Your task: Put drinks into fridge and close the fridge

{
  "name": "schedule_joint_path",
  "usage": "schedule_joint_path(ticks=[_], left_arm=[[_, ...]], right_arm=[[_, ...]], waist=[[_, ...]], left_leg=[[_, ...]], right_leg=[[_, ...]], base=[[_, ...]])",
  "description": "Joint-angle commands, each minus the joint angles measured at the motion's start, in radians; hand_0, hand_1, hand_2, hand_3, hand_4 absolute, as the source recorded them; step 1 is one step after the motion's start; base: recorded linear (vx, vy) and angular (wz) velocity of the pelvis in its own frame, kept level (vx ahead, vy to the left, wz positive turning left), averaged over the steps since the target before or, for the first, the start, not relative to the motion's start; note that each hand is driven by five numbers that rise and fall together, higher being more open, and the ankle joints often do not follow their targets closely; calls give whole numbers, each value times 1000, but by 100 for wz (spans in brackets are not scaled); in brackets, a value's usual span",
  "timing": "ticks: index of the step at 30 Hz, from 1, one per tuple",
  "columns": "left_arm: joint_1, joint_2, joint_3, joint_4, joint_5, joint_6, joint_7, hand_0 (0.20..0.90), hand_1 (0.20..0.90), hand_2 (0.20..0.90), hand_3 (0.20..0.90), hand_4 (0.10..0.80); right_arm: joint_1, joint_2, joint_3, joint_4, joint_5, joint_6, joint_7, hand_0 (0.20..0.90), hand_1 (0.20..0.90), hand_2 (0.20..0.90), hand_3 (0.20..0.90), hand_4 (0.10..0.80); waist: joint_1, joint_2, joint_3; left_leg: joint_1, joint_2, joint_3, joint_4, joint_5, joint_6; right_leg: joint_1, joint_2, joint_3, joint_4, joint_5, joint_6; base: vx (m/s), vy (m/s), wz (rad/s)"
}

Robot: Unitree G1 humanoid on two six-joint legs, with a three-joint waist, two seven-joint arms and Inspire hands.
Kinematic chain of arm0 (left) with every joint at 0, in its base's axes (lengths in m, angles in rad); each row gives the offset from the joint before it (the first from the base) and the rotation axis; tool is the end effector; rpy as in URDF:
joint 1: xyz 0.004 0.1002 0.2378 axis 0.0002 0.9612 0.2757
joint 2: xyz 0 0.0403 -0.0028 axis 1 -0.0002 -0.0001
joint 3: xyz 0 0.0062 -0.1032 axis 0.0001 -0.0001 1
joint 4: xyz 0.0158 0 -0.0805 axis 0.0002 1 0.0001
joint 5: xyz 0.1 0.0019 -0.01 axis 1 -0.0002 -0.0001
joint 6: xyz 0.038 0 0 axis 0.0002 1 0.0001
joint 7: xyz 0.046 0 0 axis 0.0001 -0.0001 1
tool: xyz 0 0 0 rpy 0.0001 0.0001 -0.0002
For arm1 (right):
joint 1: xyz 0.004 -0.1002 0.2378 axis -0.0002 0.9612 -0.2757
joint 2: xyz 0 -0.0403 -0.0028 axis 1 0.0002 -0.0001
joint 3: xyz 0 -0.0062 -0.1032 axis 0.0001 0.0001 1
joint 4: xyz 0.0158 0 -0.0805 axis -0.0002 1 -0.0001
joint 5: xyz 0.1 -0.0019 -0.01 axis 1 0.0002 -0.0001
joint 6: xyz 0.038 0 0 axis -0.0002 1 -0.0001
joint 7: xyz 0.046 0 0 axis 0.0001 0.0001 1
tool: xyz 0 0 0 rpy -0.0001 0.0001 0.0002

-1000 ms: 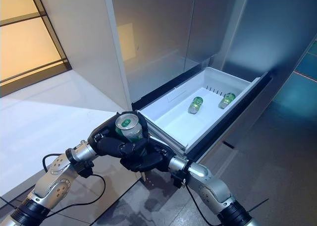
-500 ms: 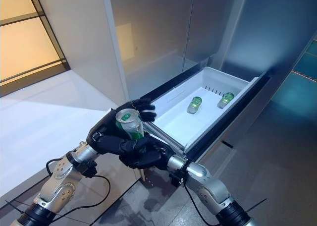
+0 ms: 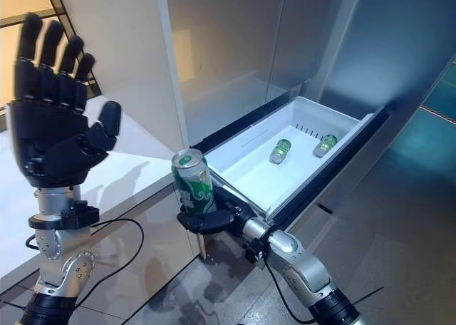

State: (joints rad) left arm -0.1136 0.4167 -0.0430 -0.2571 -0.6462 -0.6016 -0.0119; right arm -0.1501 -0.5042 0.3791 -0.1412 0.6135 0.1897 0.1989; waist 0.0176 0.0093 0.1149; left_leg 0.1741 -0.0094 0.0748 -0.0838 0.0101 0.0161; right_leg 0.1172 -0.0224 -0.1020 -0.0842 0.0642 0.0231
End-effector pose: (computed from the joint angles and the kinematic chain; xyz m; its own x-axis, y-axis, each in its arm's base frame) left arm 0.2024 0.2010 0.1448 0.6117 -0.0093 0.7910 0.2467 0.9523 -0.1796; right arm 0.2161 -0.1550 0.0765 0.7879 0.6090 -0.0914 -0.6001 0.7926 0.1082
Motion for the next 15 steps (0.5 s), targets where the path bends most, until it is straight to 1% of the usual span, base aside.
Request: schedule_joint_path(ticks=[1,3,5,7,8,9,10,11,12,14,15], left_arm=[[-90,40,-24,17,61,51,4,900,900,900,900,800],[-91,40,-37,41,64,99,-4,900,900,900,900,800],[-88,39,-54,72,44,168,-33,900,900,900,900,800],[-82,35,-73,98,8,226,-78,900,900,900,900,800],[-79,33,-91,120,-3,263,-106,900,900,900,900,800],[-74,30,-108,140,-27,288,-132,900,900,900,900,800],[-67,24,-127,166,-51,331,-175,900,900,900,900,800],[-63,23,-136,180,-58,342,-193,900,900,900,900,800],[-57,21,-150,201,-74,350,-218,900,900,900,900,800],[-38,23,-184,236,-135,408,-305,900,900,900,900,800],[-24,27,-201,250,-180,434,-360,900,900,900,900,800]], right_arm=[[-198,79,-166,-158,-23,-199,-97,300,300,300,200,100],[-228,68,-184,-134,-63,-225,-150,300,300,300,200,100],[-268,52,-207,-95,-111,-236,-209,300,300,300,200,100],[-309,33,-221,-50,-128,-233,-261,300,300,300,200,100],[-341,20,-230,-10,-164,-232,-299,300,300,300,200,100],[-370,2,-234,26,-169,-225,-329,300,300,300,200,100],[-406,-14,-239,81,-179,-221,-369,300,300,300,200,100],[-420,-23,-243,106,-191,-220,-381,300,300,300,200,100],[-448,-52,-247,148,-183,-214,-392,300,300,300,200,100],[-513,-123,-256,258,-185,-194,-435,300,300,300,200,100],[-551,-169,-262,341,-173,-205,-442,300,300,300,200,100]], waist=[[-10,-25,-57],[-5,-25,-55],[1,-26,-53],[8,-26,-51],[14,-26,-48],[18,-26,-46],[24,-27,-43],[26,-27,-42],[31,-27,-39],[46,-26,-35],[55,-24,-32]], left_leg=[[-11,-43,-30,43,-71,14],[-8,-45,-34,45,-74,14],[-9,-46,-38,50,-78,15],[-10,-47,-42,54,-80,15],[-10,-48,-44,58,-83,15],[-10,-48,-46,59,-84,15],[-10,-48,-48,61,-85,15],[-10,-48,-49,62,-87,15],[-10,-49,-50,63,-87,14],[-11,-48,-53,66,-88,12],[-12,-48,-55,69,-89,11]], right_leg=[[5,13,21,84,-110,31],[9,13,17,85,-112,30],[12,13,11,86,-113,29],[13,12,6,88,-115,28],[15,10,0,89,-116,28],[17,10,-4,89,-116,27],[18,9,-9,91,-116,26],[19,8,-11,91,-117,26],[20,7,-16,91,-117,26],[24,5,-27,93,-118,24],[26,3,-34,94,-120,24]], base=[[0,0,0],[0,0,0],[0,0,0],[0,0,0],[37,-14,1],[53,-17,2],[50,-14,3],[51,-15,5],[63,-12,8],[87,-8,21],[84,-7,24]])
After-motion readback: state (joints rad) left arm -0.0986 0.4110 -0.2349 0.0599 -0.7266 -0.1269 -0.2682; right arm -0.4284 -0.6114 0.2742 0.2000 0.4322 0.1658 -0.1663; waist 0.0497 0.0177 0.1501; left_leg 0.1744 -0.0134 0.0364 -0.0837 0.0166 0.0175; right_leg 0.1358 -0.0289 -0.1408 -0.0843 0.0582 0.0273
